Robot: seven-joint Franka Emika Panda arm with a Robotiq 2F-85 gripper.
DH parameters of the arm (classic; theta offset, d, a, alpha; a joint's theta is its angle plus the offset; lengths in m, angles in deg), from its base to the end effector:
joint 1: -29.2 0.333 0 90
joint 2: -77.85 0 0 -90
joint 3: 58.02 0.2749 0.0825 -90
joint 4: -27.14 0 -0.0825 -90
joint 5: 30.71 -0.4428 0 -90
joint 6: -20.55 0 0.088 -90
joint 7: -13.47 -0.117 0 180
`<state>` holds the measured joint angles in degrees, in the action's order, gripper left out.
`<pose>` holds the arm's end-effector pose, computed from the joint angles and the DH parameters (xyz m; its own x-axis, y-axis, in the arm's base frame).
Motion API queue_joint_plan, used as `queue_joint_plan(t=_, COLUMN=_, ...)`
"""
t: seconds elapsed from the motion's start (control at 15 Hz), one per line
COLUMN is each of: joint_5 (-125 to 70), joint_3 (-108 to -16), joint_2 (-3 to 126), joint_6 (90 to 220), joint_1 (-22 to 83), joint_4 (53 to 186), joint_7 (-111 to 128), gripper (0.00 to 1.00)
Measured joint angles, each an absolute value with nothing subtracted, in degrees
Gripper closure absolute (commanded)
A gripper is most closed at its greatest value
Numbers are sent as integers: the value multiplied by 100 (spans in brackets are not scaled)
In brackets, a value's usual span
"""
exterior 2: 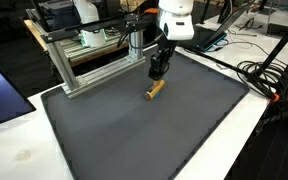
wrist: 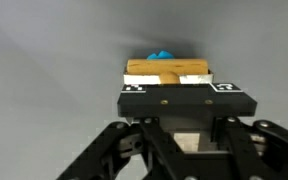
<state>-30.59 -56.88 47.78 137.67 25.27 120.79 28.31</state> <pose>0.6963 -0.0349 0.2261 0.9719 0.2085 -0.1089 0.2056 -0.9779 -0.0374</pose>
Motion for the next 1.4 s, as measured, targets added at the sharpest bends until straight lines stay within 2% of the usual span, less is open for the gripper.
queue_joint_plan(t=0.87, joint_5=-2583, joint_3=-5677, joint_2=5359, joint_6=14648, joint_1=2802, joint_4=13052, joint_7=2621, gripper=78)
queue_joint_plan(t=1.4, joint_5=-2715, joint_3=-5472, joint_2=5939, joint_6=14942, joint_1=2778, joint_4=13710, joint_7=3430, gripper=78)
